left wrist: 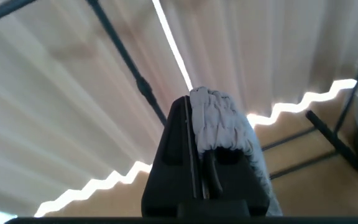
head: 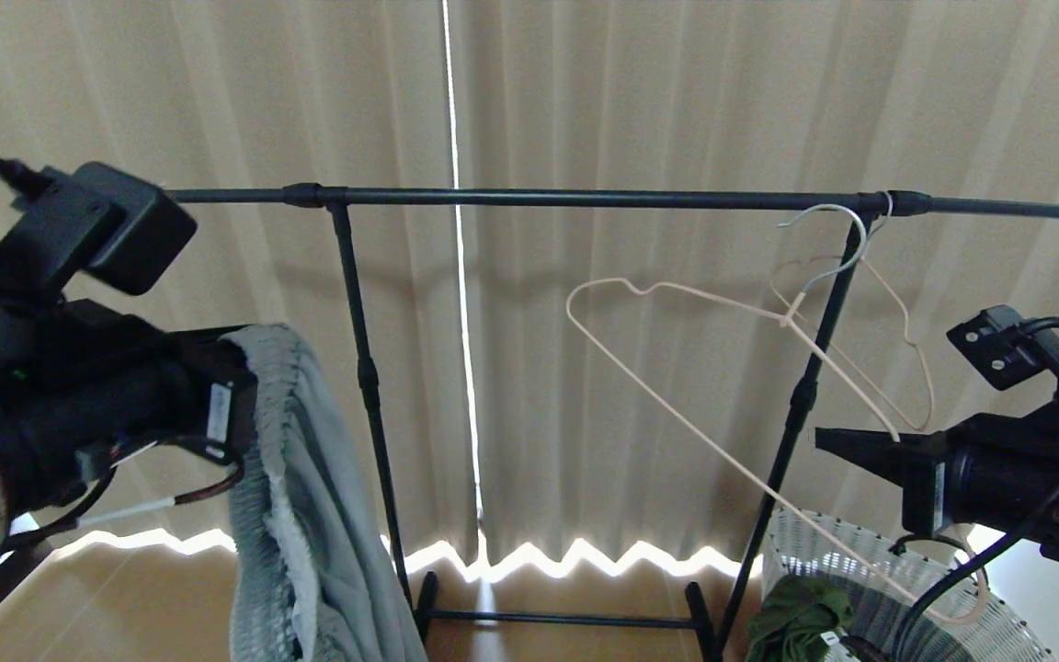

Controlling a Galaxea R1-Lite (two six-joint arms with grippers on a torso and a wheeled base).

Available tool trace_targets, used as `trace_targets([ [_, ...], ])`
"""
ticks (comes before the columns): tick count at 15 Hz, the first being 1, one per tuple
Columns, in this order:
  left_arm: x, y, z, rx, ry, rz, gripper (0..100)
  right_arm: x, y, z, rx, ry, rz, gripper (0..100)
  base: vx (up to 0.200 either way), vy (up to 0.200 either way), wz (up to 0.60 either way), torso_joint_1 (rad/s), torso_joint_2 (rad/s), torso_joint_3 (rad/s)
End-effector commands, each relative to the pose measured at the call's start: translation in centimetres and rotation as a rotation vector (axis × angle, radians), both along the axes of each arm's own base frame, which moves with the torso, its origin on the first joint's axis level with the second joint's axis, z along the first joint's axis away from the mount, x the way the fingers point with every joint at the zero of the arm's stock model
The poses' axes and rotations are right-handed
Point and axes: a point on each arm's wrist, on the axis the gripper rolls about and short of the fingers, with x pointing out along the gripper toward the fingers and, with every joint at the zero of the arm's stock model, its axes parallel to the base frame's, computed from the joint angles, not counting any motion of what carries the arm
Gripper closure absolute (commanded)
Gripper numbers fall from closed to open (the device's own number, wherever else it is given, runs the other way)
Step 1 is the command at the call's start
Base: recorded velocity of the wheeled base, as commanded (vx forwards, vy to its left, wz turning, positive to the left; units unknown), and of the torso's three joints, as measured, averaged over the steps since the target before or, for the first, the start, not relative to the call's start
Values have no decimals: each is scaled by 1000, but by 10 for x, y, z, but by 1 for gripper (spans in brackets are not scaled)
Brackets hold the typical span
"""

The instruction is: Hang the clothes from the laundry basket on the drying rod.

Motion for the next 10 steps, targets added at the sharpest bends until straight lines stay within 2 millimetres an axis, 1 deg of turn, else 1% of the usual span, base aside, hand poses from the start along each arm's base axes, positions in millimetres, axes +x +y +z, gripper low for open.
trace_targets([
  [1, 48, -29, -1, 14, 85, 64, 100, -6, 16, 1, 24, 11, 75, 100, 0, 0, 0, 0, 0, 0],
  [3, 64, -38, 2, -4, 103, 113, 100, -13, 28, 3, 69, 29, 123, 100, 0, 0, 0, 0, 0, 0],
  [4, 79, -45, 3, -14, 107, 176, 100, -21, 37, 5, 104, 41, 162, 100, 0, 0, 0, 0, 0, 0],
  [7, 109, -58, 0, 22, 86, 319, 100, -36, 52, 7, 131, 57, 257, 100, 0, 0, 0, 0, 0, 0],
  [8, 116, -61, -2, 32, 79, 350, 100, -43, 55, 9, 150, 62, 282, 100, 0, 0, 0, 0, 0, 0],
  [10, 121, -64, -3, 34, 77, 357, 100, -50, 57, 11, 171, 68, 307, 100, 0, 0, 0, 0, 0, 0],
])
